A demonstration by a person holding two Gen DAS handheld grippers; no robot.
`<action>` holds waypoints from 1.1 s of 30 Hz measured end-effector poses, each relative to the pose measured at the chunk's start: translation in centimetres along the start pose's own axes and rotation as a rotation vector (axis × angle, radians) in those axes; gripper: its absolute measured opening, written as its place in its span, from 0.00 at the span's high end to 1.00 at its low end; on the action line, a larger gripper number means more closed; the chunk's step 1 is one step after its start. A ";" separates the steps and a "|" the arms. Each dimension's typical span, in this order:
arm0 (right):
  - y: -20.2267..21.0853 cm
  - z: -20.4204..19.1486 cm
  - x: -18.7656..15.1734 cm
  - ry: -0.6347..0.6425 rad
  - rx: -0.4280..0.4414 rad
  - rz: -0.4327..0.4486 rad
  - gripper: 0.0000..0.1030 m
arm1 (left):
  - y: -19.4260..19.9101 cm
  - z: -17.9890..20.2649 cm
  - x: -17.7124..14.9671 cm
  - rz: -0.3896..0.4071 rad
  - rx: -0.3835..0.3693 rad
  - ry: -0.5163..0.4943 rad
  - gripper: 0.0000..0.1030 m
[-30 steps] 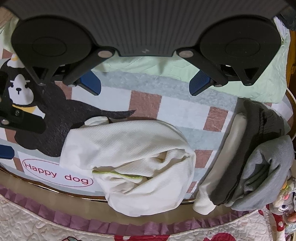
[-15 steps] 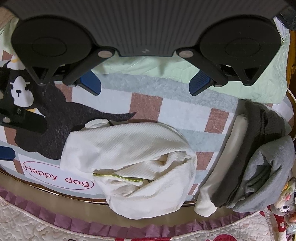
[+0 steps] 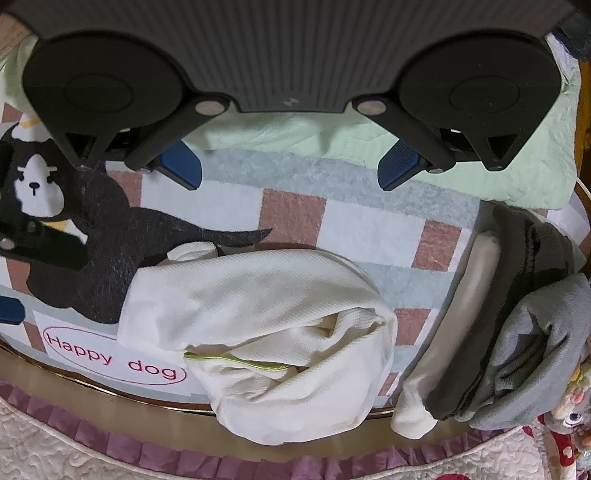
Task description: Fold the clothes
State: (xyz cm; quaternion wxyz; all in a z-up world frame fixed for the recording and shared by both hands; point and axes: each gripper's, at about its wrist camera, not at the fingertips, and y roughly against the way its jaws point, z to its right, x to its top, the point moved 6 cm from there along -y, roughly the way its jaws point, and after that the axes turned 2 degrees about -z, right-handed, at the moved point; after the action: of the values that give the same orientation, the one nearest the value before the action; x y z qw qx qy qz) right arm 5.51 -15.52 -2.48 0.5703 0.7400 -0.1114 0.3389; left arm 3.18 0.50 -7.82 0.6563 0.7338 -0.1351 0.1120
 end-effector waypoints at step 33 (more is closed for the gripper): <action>-8.5 4.5 -3.7 -0.122 0.020 0.023 0.95 | -9.3 -6.5 6.6 0.255 0.090 0.074 0.40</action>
State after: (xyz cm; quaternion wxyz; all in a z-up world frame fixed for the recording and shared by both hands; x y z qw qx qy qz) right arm 9.11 -17.74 -11.84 0.5512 0.7635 -0.1512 0.3006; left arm 12.67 7.53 -13.50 0.6077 0.7348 -0.1977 0.2274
